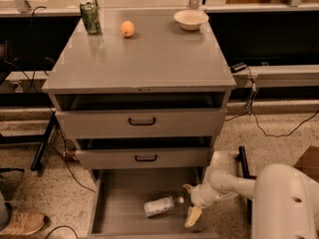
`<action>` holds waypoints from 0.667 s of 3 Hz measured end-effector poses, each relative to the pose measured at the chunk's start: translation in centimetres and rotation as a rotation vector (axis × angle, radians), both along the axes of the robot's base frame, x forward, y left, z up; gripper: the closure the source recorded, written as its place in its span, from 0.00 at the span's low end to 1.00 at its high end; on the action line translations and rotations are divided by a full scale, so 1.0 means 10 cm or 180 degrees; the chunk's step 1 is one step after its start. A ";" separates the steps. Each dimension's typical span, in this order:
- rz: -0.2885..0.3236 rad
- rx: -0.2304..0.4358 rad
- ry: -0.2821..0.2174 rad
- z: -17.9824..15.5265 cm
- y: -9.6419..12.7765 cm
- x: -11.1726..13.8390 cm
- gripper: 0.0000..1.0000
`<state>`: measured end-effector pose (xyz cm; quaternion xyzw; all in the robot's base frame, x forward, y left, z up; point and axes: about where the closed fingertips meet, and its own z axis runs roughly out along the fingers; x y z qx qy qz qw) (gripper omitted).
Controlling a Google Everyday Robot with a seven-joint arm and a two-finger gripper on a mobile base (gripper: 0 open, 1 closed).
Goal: Pick blue plastic bottle from bottom drawer and place on counter
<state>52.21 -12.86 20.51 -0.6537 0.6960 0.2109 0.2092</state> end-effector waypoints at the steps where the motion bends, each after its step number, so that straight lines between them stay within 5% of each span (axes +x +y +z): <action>1: 0.0109 -0.0042 0.0038 -0.33 0.17 0.10 0.00; 2: 0.0247 -0.0135 0.0091 -0.61 0.37 0.16 0.00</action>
Offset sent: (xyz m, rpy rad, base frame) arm 0.0275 0.0592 -0.0922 -0.0813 0.0414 0.1288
